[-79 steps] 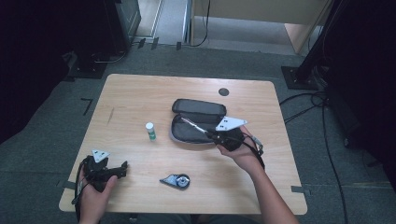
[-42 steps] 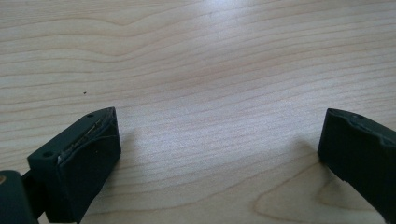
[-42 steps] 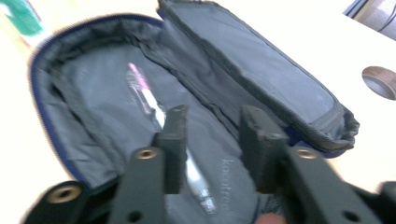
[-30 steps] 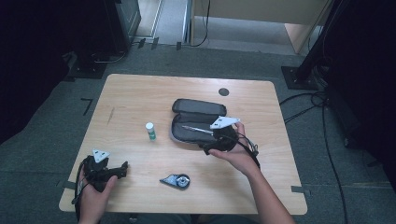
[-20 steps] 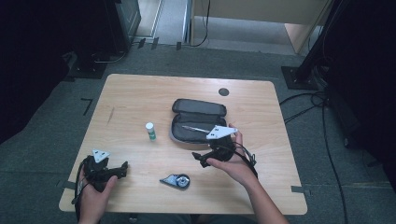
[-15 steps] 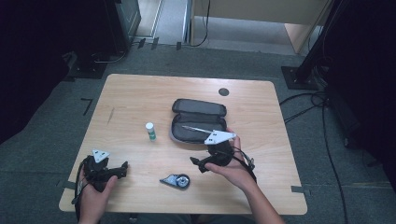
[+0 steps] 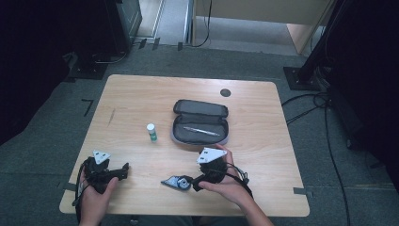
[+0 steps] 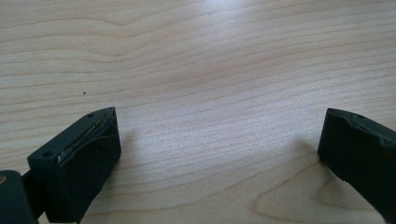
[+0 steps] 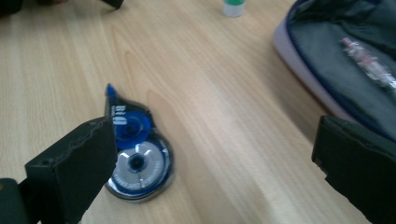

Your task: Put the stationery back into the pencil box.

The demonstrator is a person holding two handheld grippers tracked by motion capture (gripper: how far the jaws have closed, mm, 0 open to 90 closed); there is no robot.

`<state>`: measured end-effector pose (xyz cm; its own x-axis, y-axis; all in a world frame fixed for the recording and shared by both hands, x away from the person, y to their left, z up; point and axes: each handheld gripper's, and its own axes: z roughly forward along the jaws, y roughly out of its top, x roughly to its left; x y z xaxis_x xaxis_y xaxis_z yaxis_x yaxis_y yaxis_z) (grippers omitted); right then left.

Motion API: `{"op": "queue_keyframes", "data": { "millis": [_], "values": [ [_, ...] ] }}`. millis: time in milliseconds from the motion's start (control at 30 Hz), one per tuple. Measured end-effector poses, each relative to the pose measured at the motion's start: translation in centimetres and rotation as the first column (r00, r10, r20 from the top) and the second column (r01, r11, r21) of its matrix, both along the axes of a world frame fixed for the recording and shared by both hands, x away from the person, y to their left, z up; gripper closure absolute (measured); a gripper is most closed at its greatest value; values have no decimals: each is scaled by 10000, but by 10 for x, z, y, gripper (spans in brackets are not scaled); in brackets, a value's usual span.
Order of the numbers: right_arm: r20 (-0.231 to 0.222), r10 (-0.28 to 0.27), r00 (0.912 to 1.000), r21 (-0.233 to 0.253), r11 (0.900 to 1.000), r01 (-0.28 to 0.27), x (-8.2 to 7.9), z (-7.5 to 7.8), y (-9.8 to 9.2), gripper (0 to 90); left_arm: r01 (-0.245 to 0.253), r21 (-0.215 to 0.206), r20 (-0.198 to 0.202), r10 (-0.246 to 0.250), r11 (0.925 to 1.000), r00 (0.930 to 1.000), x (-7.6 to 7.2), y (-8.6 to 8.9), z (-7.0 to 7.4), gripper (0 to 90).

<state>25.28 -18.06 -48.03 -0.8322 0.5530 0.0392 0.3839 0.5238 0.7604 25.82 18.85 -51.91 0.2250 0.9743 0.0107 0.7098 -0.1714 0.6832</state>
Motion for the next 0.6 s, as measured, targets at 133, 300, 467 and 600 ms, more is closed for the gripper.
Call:
{"op": "queue_keyframes", "data": {
  "millis": [133,300,467,600],
  "values": [
    [-55,320,9995,-109,9994,-321,-7,-7,9,1,-5,-5,5,5,10000,10000,0,0,0,0],
    [-105,559,9984,-248,9981,-561,-15,-15,21,0,0,0,2,0,10000,10000,0,0,0,0],
    [-265,738,9969,-345,9966,-747,-18,-24,30,1,0,0,1,0,10000,10000,0,0,0,0],
    [-246,900,9956,-478,9947,-911,-21,-30,33,62,-5,-4,4,5,10000,10000,0,0,0,0]
  ]
}}
